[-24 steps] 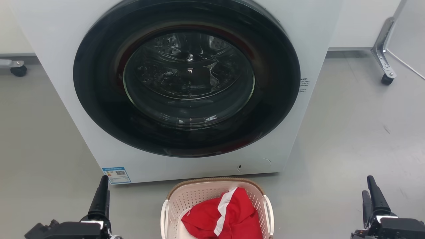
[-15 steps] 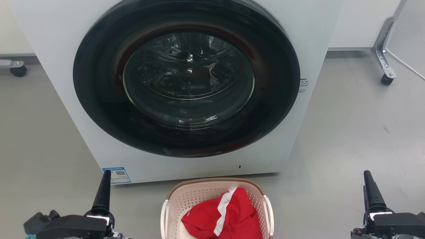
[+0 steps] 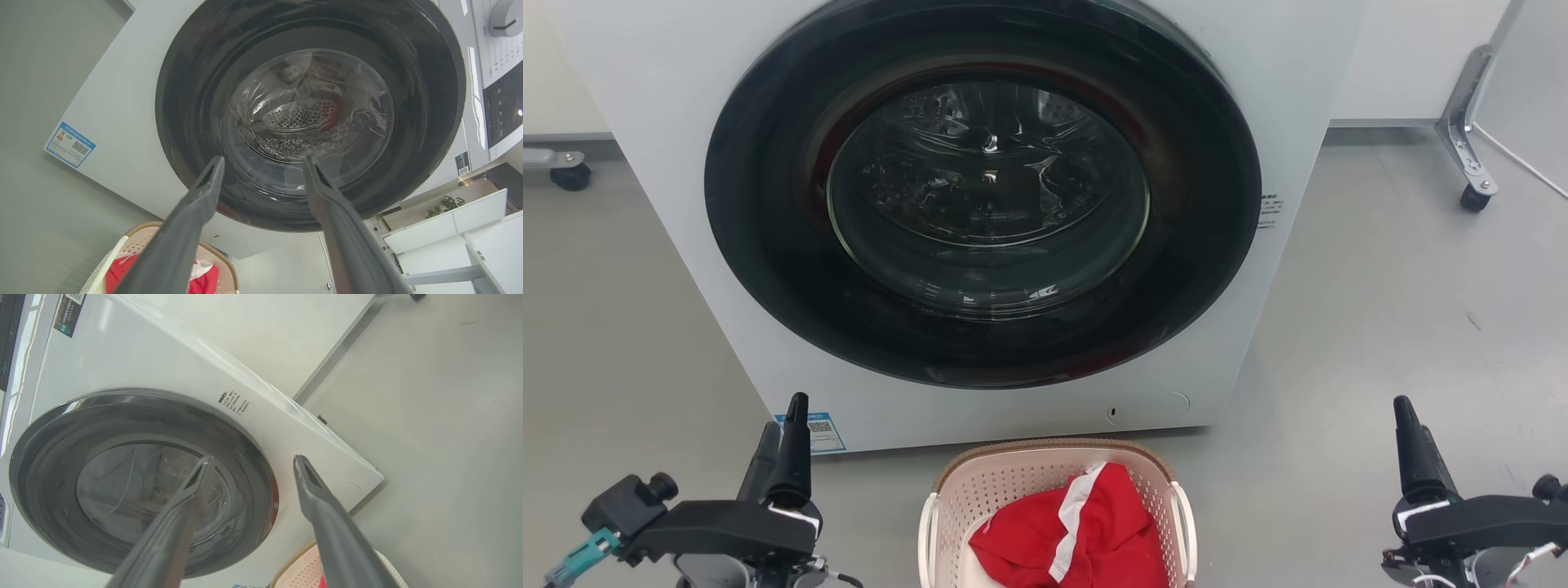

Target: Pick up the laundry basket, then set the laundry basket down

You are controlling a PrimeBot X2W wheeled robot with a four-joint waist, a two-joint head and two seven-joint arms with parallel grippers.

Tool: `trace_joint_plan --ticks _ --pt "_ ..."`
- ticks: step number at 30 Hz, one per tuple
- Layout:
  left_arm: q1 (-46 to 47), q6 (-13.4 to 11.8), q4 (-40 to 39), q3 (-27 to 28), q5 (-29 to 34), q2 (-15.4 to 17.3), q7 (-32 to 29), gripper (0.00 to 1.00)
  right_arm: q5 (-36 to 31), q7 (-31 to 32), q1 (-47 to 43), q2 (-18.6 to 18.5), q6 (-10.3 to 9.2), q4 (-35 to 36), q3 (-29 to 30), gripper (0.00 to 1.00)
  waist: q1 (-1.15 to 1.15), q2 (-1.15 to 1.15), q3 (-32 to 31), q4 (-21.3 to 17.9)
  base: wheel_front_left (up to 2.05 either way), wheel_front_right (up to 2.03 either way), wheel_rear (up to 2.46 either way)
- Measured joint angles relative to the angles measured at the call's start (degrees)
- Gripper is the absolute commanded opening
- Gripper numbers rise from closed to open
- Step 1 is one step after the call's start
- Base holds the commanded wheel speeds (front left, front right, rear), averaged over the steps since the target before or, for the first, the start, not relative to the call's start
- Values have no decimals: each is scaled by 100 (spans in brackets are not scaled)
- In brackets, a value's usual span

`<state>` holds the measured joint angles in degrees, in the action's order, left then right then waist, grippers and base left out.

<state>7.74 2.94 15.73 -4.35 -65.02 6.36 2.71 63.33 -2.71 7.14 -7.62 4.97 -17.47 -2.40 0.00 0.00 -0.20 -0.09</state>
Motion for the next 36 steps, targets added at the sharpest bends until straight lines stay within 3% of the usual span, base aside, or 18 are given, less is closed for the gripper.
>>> trace_joint_plan --ticks 9,36 --pt "31 -153 -164 -254 945 126 202 100 -1032 -201 77 -196 -153 66 -357 100 0 0 -5 -3 0 0 0" --pt "74 -476 -115 -768 2797 276 760 100 -3216 -753 219 -467 -505 -156 -1132 100 0 0 -15 -20 0 0 0"
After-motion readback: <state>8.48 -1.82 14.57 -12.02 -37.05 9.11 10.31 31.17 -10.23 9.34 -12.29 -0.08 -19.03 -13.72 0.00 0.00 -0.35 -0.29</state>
